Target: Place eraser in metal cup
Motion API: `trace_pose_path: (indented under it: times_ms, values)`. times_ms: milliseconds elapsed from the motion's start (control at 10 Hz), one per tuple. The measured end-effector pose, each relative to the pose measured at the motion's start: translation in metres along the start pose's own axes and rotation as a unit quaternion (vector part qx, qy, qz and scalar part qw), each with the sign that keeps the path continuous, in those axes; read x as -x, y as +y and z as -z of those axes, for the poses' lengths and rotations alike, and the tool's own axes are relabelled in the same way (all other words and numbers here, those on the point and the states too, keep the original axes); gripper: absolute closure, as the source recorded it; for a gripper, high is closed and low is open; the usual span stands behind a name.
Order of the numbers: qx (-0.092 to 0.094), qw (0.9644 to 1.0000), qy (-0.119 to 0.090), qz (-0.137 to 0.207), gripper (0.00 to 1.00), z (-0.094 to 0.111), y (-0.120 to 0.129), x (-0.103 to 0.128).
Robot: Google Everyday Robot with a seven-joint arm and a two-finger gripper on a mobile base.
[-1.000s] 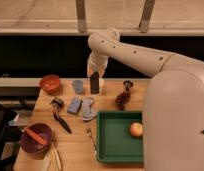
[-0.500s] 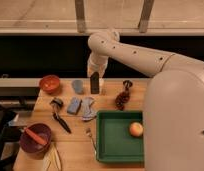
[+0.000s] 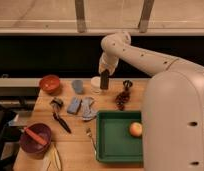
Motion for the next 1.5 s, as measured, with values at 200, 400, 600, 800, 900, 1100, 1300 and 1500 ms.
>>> trace_pose_path:
  times_ms: [200,400,600,800,900,1100,1300,1500]
  values:
    - [-0.017,0.9997,0.01,0.011,1.0,-0.015,-0.024,0.02]
    - [-0.035,0.9991,0.018,0.018,1.0,-0.017,-0.05,0.031]
    - [-0.05,0.9985,0.015,0.016,1.0,-0.006,-0.077,0.035]
    - [-0.062,0.9981,0.0,0.007,1.0,0.013,-0.103,0.038]
    - [-0.065,0.9978,-0.01,-0.003,1.0,0.023,-0.117,0.04]
    - [-0.065,0.997,-0.029,-0.029,1.0,0.037,-0.146,0.04]
    - [-0.059,0.9975,-0.026,-0.028,1.0,0.035,-0.138,0.04]
    - [-0.063,0.9972,-0.027,-0.029,1.0,0.036,-0.144,0.04]
